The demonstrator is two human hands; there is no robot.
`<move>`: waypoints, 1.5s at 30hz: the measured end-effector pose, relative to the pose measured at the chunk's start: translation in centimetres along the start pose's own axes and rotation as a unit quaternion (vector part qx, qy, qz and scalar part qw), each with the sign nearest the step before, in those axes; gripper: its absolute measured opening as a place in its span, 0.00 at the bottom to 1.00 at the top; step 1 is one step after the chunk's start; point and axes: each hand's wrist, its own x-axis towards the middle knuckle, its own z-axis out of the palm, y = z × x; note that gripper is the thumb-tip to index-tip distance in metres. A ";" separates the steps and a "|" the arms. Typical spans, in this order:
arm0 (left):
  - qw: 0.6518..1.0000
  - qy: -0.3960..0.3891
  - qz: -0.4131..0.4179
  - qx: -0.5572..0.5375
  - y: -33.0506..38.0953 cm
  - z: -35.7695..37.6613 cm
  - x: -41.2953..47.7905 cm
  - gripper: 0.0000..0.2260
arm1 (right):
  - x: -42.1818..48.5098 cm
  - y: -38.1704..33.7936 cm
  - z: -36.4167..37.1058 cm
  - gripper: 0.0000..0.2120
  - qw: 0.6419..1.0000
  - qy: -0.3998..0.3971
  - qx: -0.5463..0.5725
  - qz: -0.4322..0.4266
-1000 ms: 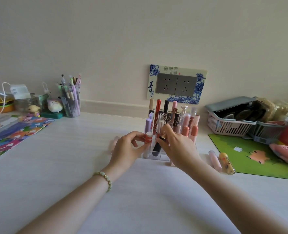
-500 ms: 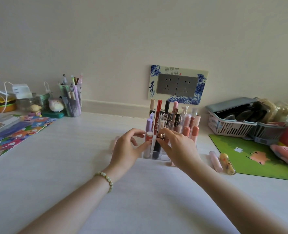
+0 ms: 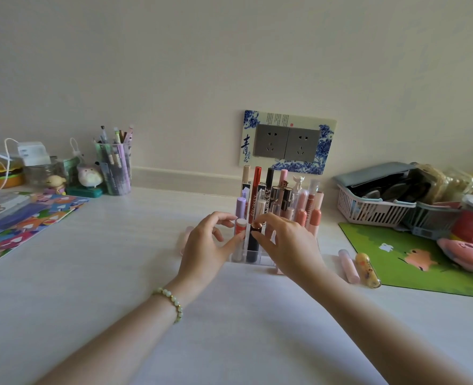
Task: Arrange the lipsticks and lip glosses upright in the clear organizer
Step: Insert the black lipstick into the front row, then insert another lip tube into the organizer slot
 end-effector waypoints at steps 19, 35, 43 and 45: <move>0.915 -0.174 -0.246 -0.268 6.1 -2.0 -0.2 0.17 | -2.8 -0.5 -3.5 0.11 0.974 0.136 0.147 -0.104; 0.976 -0.150 -0.032 -0.152 4.7 -1.1 -0.8 0.06 | -0.4 -0.1 -3.8 0.08 0.928 0.032 0.367 0.050; 0.993 -0.062 0.100 0.006 3.0 -1.2 -0.6 0.17 | 0.2 0.2 -3.6 0.11 0.933 0.062 0.350 0.051; 0.995 -0.033 0.095 0.030 2.1 -1.3 -0.4 0.19 | 0.5 0.5 -3.2 0.12 0.942 0.087 0.320 0.058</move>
